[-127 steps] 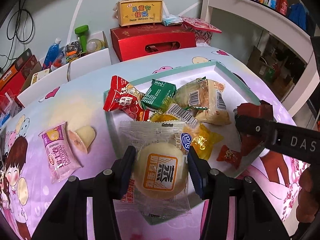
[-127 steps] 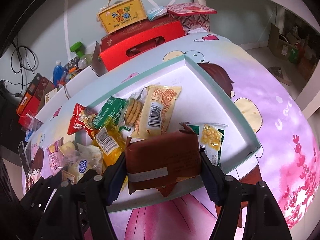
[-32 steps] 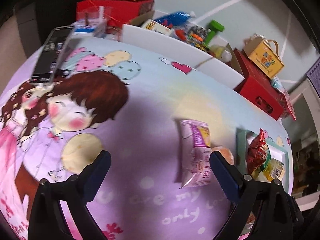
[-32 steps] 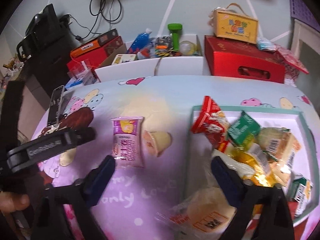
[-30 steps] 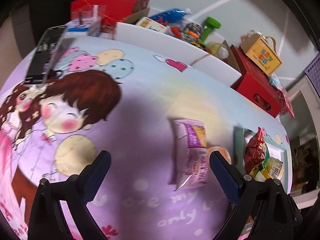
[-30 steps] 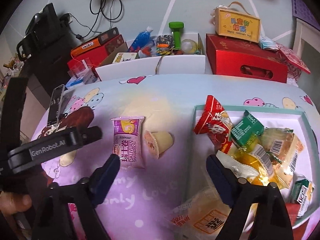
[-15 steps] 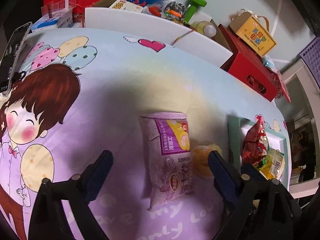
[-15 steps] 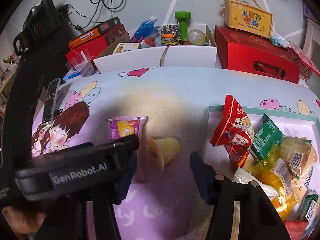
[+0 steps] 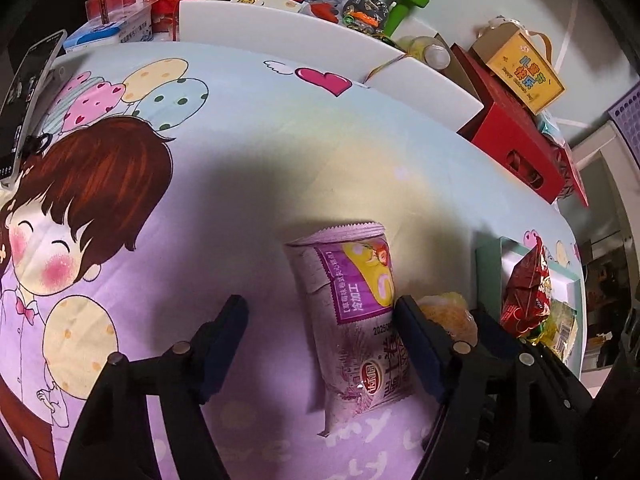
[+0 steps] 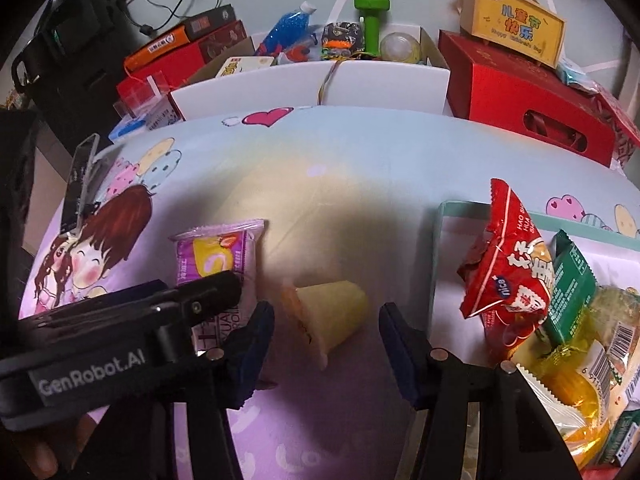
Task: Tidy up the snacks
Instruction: 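Grasp the pink Swiss roll bag with the left tool while the right tool grasps the jelly cup, then lift the Swiss roll bag and jelly cup and carry both over the tray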
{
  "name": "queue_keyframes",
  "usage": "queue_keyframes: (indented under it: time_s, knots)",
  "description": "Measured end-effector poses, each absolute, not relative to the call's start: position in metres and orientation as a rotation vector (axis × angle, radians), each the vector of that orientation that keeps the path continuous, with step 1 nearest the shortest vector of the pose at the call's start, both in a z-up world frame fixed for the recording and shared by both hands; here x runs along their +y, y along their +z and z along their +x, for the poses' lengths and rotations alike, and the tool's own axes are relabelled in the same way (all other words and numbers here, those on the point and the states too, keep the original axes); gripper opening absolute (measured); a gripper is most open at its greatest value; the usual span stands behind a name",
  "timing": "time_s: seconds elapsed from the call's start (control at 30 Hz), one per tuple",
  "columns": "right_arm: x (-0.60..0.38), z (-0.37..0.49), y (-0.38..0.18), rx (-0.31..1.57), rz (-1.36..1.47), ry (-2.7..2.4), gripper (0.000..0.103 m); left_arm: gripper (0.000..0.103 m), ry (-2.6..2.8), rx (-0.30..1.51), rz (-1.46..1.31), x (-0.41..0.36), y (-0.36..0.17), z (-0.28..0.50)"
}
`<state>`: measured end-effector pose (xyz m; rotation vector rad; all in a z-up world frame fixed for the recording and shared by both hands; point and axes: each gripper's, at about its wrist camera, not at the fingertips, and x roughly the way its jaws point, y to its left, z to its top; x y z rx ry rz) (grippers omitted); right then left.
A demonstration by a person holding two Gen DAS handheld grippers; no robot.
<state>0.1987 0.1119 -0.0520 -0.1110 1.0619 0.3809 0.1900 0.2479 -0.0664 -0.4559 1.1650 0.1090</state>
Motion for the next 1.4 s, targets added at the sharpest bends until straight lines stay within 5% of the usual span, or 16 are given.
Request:
queue_keyframes:
  time_s: [0.17, 0.37, 0.5, 0.67, 1.4]
  knots:
    - [0.116, 0.199, -0.058, 1.071, -0.127, 0.373, 0.048, 0.077, 0.105, 1.173, -0.44, 0.242, -0.068, 0.193]
    - [0.115, 0.2, -0.058, 1.066, -0.119, 0.372, 0.047, 0.077, 0.095, 1.185, -0.421, 0.235, -0.068, 0.195]
    - [0.115, 0.199, -0.057, 1.067, -0.123, 0.368, 0.046, 0.051, 0.067, 1.185, -0.421, 0.228, -0.068, 0.197]
    - [0.113, 0.197, -0.056, 1.072, -0.117, 0.363, 0.046, 0.042, 0.042, 1.173, -0.447, 0.227, -0.067, 0.195]
    - [0.094, 0.147, -0.014, 1.01, -0.095, 0.358, 0.044, 0.041, 0.029, 1.073, -0.48, 0.235, -0.022, 0.145]
